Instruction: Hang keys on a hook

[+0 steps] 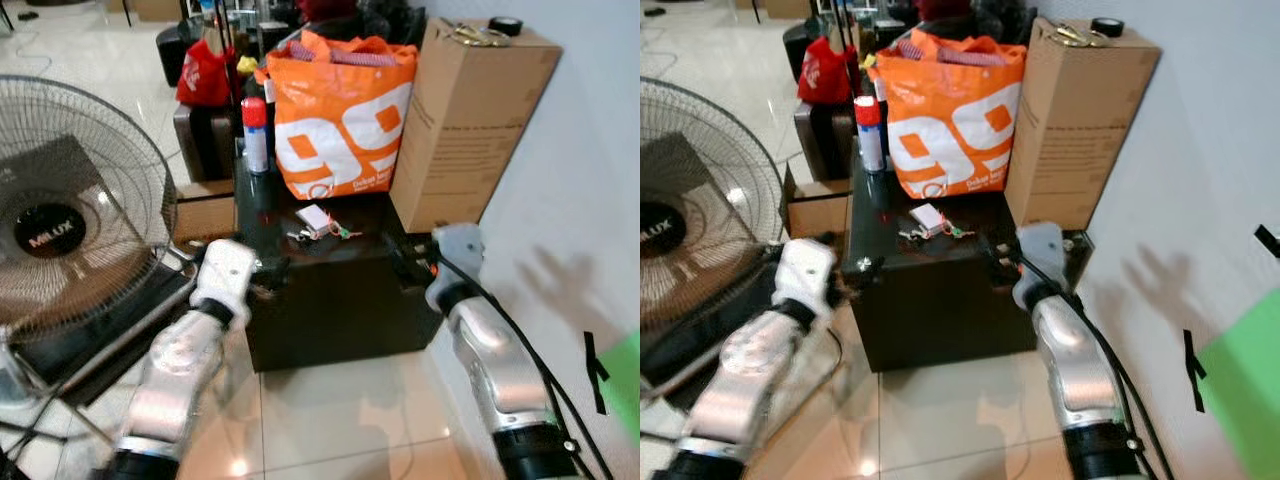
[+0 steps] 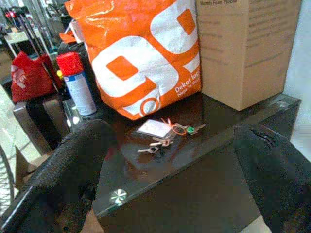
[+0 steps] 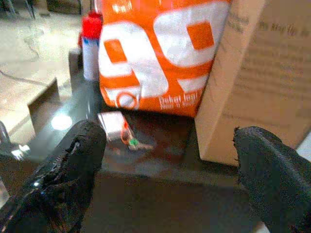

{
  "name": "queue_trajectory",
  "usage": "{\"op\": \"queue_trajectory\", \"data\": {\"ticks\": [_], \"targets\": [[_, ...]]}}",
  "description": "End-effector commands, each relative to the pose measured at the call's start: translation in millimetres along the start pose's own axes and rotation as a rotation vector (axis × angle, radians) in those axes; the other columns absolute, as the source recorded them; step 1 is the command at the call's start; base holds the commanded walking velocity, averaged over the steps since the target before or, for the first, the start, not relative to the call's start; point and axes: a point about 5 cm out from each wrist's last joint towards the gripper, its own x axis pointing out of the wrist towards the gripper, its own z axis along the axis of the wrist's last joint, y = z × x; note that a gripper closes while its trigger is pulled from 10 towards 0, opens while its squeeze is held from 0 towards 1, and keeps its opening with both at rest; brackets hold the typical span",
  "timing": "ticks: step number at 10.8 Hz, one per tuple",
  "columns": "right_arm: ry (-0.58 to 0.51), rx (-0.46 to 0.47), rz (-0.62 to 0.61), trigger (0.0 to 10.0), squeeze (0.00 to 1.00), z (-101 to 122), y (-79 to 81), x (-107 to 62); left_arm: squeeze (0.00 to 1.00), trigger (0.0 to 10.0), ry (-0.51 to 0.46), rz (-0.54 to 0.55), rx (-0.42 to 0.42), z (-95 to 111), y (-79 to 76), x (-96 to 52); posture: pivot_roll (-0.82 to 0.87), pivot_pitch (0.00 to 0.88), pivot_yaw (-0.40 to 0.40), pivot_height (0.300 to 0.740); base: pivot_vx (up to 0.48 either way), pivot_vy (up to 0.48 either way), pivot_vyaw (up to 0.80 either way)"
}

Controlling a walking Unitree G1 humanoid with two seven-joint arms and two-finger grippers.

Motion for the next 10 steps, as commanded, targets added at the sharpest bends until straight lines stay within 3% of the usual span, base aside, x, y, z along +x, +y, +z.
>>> {"op": "queue_trajectory", "data": {"ticks": [1, 4, 5, 6, 10], "targets": [[-0.028, 0.002, 0.012, 10.0, 1.0, 6.1, 3.4, 3.0, 0.0, 10.0, -0.014, 0.05, 0.023, 4.9, 10.8, -2.2, -0.02, 0.0, -0.028, 0.74, 0.296, 0.0, 0.0], [-0.015, 0.041, -0.042, 10.0, 1.0, -1.2, -3.7, -8.1, 0.0, 10.0, -0.012, 0.078, 0.012, 2.9, 11.2, -6.4, -0.02, 0.0, -0.032, 0.74, 0.305, 0.0, 0.0], [-0.005, 0.049, -0.074, 10.0, 0.79, -3.5, -6.1, -11.7, 0.0, 10.0, -0.011, 0.082, 0.011, 2.4, 11.6, -7.6, -0.02, 0.0, -0.03, 0.74, 0.315, 0.0, 0.0], [0.011, 0.057, -0.1, 10.0, 0.04, -6.1, -8.7, -14.7, 0.0, 10.0, -0.011, 0.087, 0.009, 1.6, 11.7, -8.3, -0.02, 0.0, -0.027, 0.74, 0.319, 0.0, 0.0], [0.038, 0.075, -0.144, 10.0, 0.0, -13.1, -15.7, -25.0, 0.0, 10.0, -0.007, 0.128, -0.008, -3.5, 17.9, -13.6, -0.02, 0.0, -0.041, 0.74, 0.337, 0.0, 0.0]]}}
